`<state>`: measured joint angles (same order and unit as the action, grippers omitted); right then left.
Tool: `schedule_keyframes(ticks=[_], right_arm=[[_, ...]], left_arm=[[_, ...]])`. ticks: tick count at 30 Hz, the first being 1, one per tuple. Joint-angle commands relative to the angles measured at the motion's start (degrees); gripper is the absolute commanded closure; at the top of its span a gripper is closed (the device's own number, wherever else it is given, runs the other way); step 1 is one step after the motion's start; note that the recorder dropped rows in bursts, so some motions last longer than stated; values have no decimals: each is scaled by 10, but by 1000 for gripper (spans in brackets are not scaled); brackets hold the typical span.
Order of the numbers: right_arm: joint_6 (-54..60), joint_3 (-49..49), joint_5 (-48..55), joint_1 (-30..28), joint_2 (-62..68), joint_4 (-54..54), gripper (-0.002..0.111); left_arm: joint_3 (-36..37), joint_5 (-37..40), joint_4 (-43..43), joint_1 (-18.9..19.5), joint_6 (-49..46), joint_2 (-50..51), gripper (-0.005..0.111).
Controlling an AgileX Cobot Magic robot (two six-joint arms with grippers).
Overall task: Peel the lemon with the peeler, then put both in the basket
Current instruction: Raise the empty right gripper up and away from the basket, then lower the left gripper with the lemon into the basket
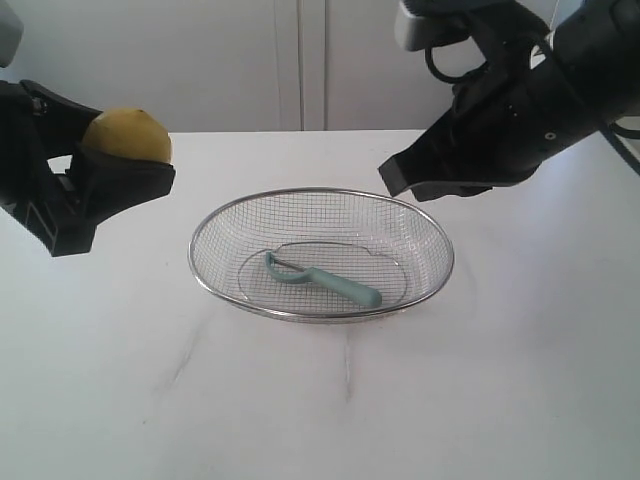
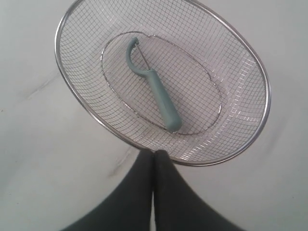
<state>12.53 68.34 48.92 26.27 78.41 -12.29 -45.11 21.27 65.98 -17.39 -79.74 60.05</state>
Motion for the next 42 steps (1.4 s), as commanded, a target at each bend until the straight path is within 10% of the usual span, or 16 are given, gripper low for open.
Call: schedule_keyframes(ticks=[1, 30, 42], right_arm=[[3, -4, -14, 0, -5, -3, 108], [3, -4, -32, 0, -5, -12, 108], [3, -4, -34, 0, -5, -12, 108]], left_arm=[[-2, 3, 17, 0, 2, -7, 107], [-6, 8, 11, 0, 9, 18, 107], [-169, 60, -204, -3, 267, 222, 107]])
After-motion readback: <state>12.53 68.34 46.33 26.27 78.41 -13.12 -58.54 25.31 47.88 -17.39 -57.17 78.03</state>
